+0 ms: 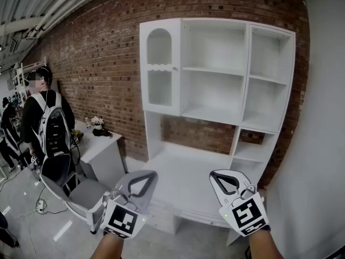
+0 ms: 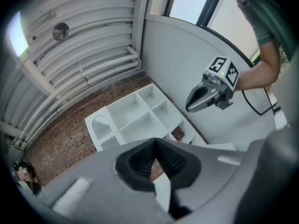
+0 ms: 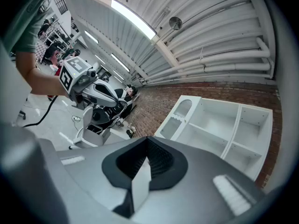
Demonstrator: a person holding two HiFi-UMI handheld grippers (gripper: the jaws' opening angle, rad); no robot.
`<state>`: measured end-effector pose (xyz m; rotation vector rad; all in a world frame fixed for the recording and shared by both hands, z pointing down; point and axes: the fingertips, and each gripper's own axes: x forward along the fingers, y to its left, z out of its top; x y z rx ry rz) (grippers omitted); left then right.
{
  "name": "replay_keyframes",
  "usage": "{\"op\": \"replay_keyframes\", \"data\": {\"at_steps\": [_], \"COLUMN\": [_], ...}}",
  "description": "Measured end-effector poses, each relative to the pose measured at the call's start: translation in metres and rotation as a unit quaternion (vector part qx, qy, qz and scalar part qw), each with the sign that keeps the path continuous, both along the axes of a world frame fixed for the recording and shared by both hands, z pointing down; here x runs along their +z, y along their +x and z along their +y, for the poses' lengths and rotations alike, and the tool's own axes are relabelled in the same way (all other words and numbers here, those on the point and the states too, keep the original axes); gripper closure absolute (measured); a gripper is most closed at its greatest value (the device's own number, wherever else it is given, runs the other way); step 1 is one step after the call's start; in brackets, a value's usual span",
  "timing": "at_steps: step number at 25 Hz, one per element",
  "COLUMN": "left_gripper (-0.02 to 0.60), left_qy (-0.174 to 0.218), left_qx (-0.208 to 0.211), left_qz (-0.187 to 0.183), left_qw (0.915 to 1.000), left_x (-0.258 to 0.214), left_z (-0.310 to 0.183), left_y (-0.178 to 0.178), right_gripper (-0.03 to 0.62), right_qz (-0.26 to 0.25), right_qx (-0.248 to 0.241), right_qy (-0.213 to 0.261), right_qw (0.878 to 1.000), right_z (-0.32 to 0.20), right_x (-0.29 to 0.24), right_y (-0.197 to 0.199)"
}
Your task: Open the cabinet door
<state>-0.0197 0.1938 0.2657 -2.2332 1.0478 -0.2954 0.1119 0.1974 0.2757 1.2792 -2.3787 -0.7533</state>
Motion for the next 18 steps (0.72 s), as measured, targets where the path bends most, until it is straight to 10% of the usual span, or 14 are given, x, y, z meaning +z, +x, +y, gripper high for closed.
{"op": "replay_keyframes", "data": {"at_steps": [18], "left_gripper": [0.583], "left_qy": [-0.006], "left_qx": [0.005], "left_qz": [-0.005], "left_qw": [1.0], "left_x": [0.002], "left_z": [-0.008], "left_y": [-0.03], "right_gripper": [0.588], "right_qz": [-0.032], "right_qx": [-0.002], "right_qy": [-0.009], "right_qw": [0.999], "right_z": [-0.003], "right_x": [-0.005], "right_y": [-0.028]}}
